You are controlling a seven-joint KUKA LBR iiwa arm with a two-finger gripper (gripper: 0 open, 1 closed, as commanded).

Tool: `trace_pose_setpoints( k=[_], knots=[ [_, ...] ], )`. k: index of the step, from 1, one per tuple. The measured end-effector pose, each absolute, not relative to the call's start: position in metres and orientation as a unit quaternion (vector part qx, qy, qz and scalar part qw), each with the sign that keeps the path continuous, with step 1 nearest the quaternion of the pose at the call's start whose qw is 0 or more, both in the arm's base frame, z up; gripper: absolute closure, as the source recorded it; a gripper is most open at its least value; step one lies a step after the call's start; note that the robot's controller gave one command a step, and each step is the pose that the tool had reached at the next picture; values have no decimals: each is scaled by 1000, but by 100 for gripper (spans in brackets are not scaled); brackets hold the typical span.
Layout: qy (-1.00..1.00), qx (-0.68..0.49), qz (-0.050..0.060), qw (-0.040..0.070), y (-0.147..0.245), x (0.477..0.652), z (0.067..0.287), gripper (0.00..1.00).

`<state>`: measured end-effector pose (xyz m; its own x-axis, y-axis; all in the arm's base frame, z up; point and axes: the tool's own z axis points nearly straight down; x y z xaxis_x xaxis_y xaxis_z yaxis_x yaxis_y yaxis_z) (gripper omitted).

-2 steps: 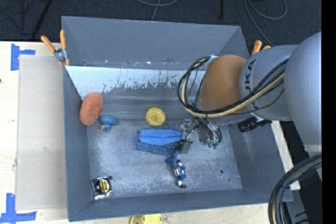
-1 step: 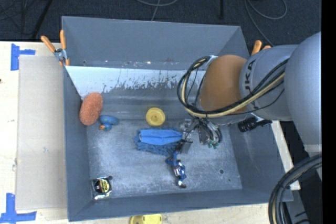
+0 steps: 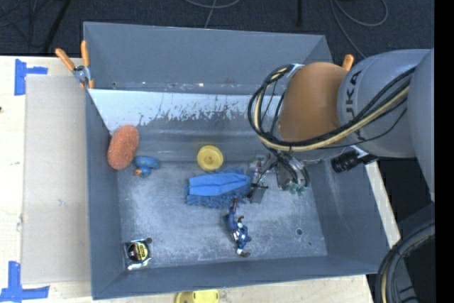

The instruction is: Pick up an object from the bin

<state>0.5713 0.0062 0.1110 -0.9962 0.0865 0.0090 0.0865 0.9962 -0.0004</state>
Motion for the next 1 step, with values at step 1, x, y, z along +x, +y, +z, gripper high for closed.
trace_pose_setpoints(
  k=[1],
  knots=[
    [-999, -43, 0, 1, 8, 585, 173, 100]
  ],
)
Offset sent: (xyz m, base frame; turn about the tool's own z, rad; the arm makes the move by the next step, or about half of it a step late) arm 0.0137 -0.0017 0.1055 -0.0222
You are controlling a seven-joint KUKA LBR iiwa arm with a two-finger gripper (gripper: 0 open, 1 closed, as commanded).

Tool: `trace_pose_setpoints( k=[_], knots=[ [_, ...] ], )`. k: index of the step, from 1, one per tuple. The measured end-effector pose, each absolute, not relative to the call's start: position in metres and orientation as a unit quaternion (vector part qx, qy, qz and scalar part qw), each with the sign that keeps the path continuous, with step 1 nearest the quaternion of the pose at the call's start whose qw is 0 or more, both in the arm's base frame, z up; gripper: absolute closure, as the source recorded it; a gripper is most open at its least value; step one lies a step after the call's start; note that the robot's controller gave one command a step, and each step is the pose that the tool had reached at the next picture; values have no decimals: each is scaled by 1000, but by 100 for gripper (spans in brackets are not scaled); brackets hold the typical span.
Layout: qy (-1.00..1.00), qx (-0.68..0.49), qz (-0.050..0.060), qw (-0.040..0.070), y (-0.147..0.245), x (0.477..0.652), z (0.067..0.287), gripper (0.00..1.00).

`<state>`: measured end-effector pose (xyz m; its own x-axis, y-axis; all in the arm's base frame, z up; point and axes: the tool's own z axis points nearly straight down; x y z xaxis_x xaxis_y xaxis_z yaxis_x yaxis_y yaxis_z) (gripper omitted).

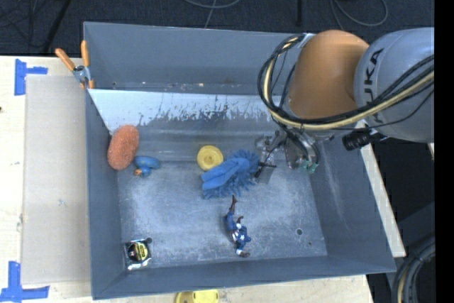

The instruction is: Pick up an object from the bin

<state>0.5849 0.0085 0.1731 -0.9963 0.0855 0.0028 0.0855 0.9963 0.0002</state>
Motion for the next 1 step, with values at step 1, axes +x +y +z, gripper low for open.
trace_pose_setpoints(
  k=[1],
  knots=[
    [-999, -34, 0, -1, 6, 586, 213, 100]
  ],
)
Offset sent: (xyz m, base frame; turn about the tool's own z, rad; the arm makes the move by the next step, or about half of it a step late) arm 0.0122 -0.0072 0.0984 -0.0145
